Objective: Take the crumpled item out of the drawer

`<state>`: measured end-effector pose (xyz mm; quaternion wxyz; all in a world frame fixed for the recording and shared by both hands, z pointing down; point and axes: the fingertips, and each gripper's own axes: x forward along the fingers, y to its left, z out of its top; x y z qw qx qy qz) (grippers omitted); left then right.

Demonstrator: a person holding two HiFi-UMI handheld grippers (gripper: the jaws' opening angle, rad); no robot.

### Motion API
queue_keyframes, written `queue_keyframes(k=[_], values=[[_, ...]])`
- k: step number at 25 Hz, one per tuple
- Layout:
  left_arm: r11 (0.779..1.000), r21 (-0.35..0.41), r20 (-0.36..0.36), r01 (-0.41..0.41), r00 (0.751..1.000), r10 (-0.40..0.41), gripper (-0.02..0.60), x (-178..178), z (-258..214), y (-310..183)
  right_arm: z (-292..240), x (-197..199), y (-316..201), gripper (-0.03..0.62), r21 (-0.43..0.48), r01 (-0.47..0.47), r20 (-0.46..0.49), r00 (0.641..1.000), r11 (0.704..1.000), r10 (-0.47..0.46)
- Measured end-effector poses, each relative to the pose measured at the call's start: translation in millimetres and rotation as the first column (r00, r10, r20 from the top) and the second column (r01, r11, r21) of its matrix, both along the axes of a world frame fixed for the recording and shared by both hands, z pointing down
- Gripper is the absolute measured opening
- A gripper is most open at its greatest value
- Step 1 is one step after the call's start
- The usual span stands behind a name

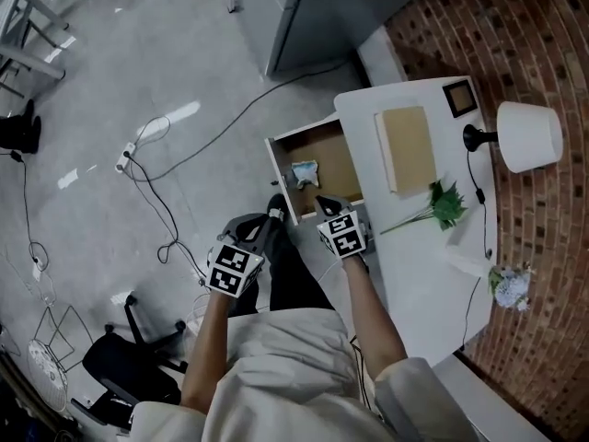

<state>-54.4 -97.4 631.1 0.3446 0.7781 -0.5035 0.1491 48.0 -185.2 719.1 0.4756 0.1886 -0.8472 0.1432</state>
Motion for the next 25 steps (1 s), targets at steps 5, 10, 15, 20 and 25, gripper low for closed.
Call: queue_keyframes(k=[5, 10, 15, 20, 25], values=[[0.999, -0.045, -0.040, -0.003, 0.999, 0.001, 0.015, 17, 32, -19, 40, -9, -12, 0.032, -0.008, 0.057, -0.050, 0.997, 0.998, -0.058], [0.997, -0.064, -0.050, -0.046, 0.998, 0.042, 0.015, 31, 64, -31, 78, -12, -26, 0.067, -0.003, 0.076, -0.074, 0.994, 0.997, -0.076], [0.995, -0.098, -0.077, -0.034, 0.997, 0.026, 0.015, 39, 90, -41, 103, -8, -38, 0.094, 0.023, 0.070, -0.078, 0.995, 0.997, -0.068], [0.993, -0.112, -0.062, -0.027, 0.998, 0.020, 0.017, 38, 115, -59, 140, -8, -49, 0.129, 0.032, 0.143, -0.128, 0.982, 0.989, -0.138], [0.993, -0.111, -0.075, -0.025, 0.997, 0.017, 0.017, 36, 133, -73, 173, 1, -47, 0.153, 0.010, 0.236, -0.206, 0.951, 0.972, -0.229]])
